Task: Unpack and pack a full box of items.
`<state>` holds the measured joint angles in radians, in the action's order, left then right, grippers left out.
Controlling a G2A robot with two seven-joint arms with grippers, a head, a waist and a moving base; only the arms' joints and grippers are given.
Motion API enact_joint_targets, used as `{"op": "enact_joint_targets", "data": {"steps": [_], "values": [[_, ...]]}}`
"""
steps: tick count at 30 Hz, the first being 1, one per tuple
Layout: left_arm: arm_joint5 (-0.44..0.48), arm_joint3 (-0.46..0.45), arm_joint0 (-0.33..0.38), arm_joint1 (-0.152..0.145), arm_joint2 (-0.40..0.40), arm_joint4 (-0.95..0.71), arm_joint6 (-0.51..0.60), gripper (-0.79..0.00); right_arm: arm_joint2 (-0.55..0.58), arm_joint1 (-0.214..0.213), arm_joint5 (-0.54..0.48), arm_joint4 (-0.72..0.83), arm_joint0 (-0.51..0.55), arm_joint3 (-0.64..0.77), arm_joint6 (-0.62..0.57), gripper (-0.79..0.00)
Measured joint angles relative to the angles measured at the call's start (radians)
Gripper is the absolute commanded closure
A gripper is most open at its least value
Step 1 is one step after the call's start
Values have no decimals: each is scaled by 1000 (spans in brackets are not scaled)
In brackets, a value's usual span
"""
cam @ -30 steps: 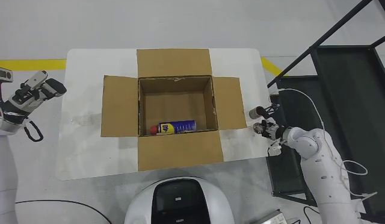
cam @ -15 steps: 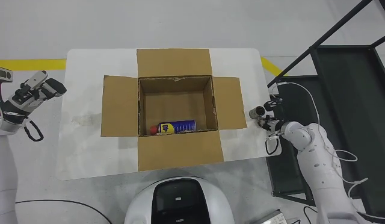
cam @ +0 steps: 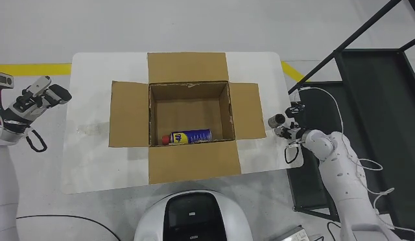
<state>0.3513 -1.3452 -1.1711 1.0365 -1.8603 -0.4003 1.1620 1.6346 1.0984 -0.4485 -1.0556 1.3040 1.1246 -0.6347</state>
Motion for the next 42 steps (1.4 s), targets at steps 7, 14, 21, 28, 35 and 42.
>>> {"op": "enact_joint_targets", "data": {"steps": [7,14,21,28,35,42], "values": [[0,0,0,0,0,0,0,-785,109,-21,42,8,119,185,2,-785],[0,0,0,0,0,0,0,-785,153,-26,-17,138,161,347,23,-785],[0,0,0,0,0,0,0,-785,107,-28,-110,176,127,484,70,-785],[0,0,0,0,0,0,0,-785,-32,-27,-192,109,45,604,53,-785],[0,0,0,0,0,0,0,-785,-221,-21,-283,59,-88,613,-40,-785],[0,0,0,0,0,0,0,-785,-330,-10,-268,85,-176,578,-92,-785]]}}
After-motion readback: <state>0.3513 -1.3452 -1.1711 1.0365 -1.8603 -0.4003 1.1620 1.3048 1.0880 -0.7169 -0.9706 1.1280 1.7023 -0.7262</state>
